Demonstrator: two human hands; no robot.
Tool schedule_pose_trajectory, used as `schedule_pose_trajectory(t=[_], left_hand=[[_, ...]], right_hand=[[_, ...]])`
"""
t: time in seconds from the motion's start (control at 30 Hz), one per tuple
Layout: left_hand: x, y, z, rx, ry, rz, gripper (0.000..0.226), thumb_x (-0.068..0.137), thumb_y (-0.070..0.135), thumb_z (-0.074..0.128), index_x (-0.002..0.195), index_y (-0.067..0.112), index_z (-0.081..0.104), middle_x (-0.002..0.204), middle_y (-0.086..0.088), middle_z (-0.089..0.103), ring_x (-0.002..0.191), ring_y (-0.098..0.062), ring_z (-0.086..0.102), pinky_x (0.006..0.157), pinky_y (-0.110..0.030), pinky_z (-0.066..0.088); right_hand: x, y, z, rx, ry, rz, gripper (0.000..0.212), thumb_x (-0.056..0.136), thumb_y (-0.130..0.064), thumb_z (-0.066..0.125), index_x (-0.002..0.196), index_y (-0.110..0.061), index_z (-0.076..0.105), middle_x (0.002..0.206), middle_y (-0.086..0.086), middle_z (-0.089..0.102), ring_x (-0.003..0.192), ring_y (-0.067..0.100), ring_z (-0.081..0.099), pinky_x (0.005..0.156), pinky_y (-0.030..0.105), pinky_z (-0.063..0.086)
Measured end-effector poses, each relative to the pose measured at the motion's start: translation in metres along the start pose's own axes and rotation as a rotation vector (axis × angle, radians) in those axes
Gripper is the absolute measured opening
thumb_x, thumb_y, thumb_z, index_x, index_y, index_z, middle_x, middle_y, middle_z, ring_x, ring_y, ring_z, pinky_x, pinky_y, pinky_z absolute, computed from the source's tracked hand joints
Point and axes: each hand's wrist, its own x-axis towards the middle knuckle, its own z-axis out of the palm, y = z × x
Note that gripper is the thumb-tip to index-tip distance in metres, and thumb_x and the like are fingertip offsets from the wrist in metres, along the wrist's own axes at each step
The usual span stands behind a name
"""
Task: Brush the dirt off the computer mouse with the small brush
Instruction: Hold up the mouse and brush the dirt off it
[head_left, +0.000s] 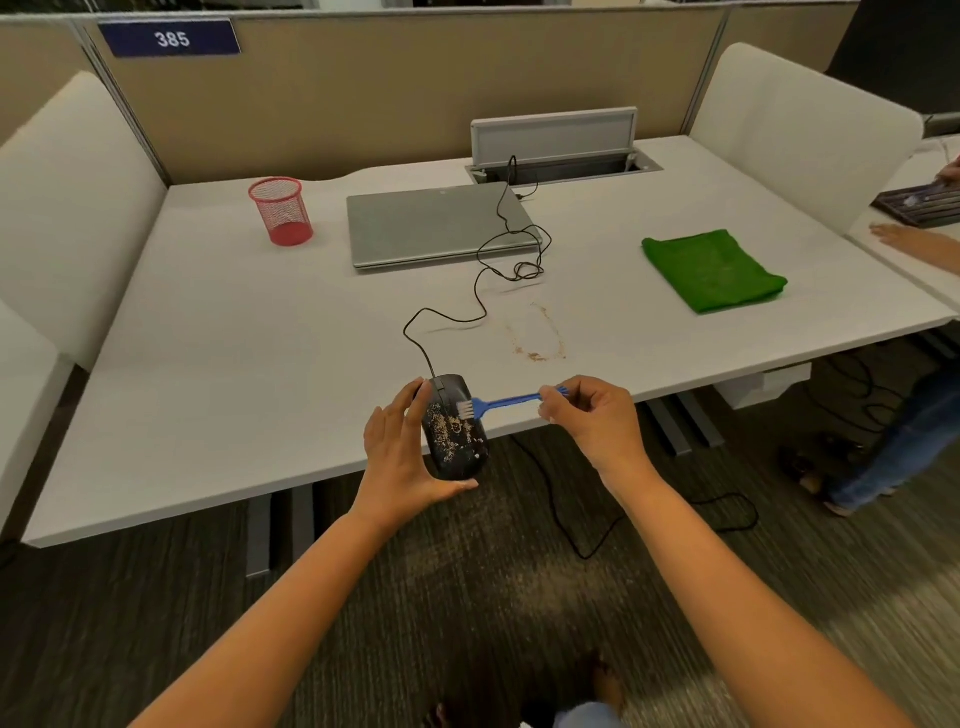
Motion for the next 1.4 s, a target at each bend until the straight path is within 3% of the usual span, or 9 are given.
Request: schedule_pose_trajectory(t=[0.2,0.37,0.53,0.7,0.9,1.0,1.13,1.3,1.4], left_hand=[[0.002,-0.003,-0.004,0.014,0.013,-0.008,0.12,0.052,0.064,0.072,0.141,0.043,-0.005,0.148,0.006,0.008,0.136,-0.01,0.008,0.11,-0.054,0.012],[0.004,-0.004,-0.003,0.033,0.003,-0.006,0.121,0.051,0.063,0.072,0.141,0.043,-0.006,0.148,0.006,0.009,0.136,-0.01,0.008,0.111,-0.052,0.011],[0.009,-0.002,0.001,0.011,-0.011,-0.004,0.12,0.051,0.065,0.071,0.141,0.043,-0.006,0.149,0.008,0.006,0.136,-0.008,0.004,0.11,-0.046,0.005],[0.013,-0.002,0.006,0.019,-0.025,0.004,0.12,0.052,0.067,0.07,0.141,0.042,-0.006,0.149,0.01,0.003,0.137,-0.007,0.003,0.111,-0.043,0.004],[0.016,-0.004,0.008,0.055,-0.05,-0.024,0.119,0.052,0.067,0.069,0.142,0.04,-0.004,0.152,0.001,0.01,0.136,-0.008,0.005,0.111,-0.038,0.0],[0.016,-0.005,0.009,0.053,-0.053,-0.017,0.119,0.052,0.07,0.068,0.142,0.041,-0.005,0.151,0.008,0.006,0.135,-0.004,0.002,0.11,-0.035,-0.003],[0.016,-0.002,0.008,0.077,-0.051,0.012,0.12,0.052,0.07,0.067,0.142,0.04,-0.005,0.15,0.006,0.006,0.136,-0.009,0.004,0.111,-0.043,0.001],[0.018,0.001,0.004,0.075,-0.039,0.016,0.118,0.053,0.066,0.07,0.142,0.038,-0.002,0.151,0.001,0.009,0.137,-0.015,0.007,0.112,-0.048,0.004],[0.018,0.002,0.003,0.079,-0.04,0.016,0.116,0.054,0.065,0.07,0.142,0.036,0.001,0.152,-0.002,0.011,0.137,-0.014,0.007,0.111,-0.047,0.003]], right_hand=[[-0.002,0.006,0.001,-0.061,-0.083,-0.043,0.017,0.08,-0.016,0.069,0.064,-0.019,0.065,0.052,-0.018,0.058,0.055,-0.004,0.049,0.055,0.009,0.038],[0.002,-0.002,0.001,-0.043,-0.062,-0.07,0.013,0.082,-0.018,0.067,0.071,-0.013,0.068,0.062,-0.009,0.06,0.06,-0.005,0.051,0.058,0.008,0.039],[-0.001,-0.002,-0.006,-0.097,-0.097,-0.106,0.01,0.081,-0.016,0.068,0.071,-0.017,0.067,0.056,-0.016,0.059,0.056,-0.005,0.05,0.056,0.006,0.038],[0.001,-0.008,-0.003,-0.133,-0.053,-0.183,0.007,0.082,-0.017,0.067,0.075,-0.019,0.067,0.067,-0.014,0.062,0.065,-0.006,0.054,0.06,0.007,0.041],[-0.002,-0.002,-0.007,-0.246,-0.115,-0.27,0.004,0.084,-0.017,0.065,0.086,-0.015,0.068,0.077,-0.011,0.062,0.073,-0.005,0.056,0.064,0.006,0.043],[-0.002,-0.002,-0.006,-0.224,-0.07,-0.258,0.007,0.085,-0.019,0.064,0.088,-0.014,0.068,0.075,-0.009,0.062,0.072,-0.002,0.057,0.064,0.008,0.044],[0.006,-0.01,0.0,-0.225,-0.027,-0.199,0.007,0.086,-0.023,0.063,0.088,-0.017,0.066,0.076,-0.006,0.063,0.074,0.009,0.059,0.067,0.014,0.048],[0.001,-0.005,0.001,-0.287,-0.093,-0.205,0.011,0.086,-0.022,0.062,0.086,-0.013,0.068,0.072,-0.011,0.059,0.069,-0.005,0.054,0.063,0.007,0.043],[0.003,-0.009,0.001,-0.207,-0.056,-0.176,0.008,0.086,-0.023,0.063,0.086,-0.017,0.068,0.071,-0.009,0.062,0.067,-0.005,0.055,0.063,0.006,0.043]])
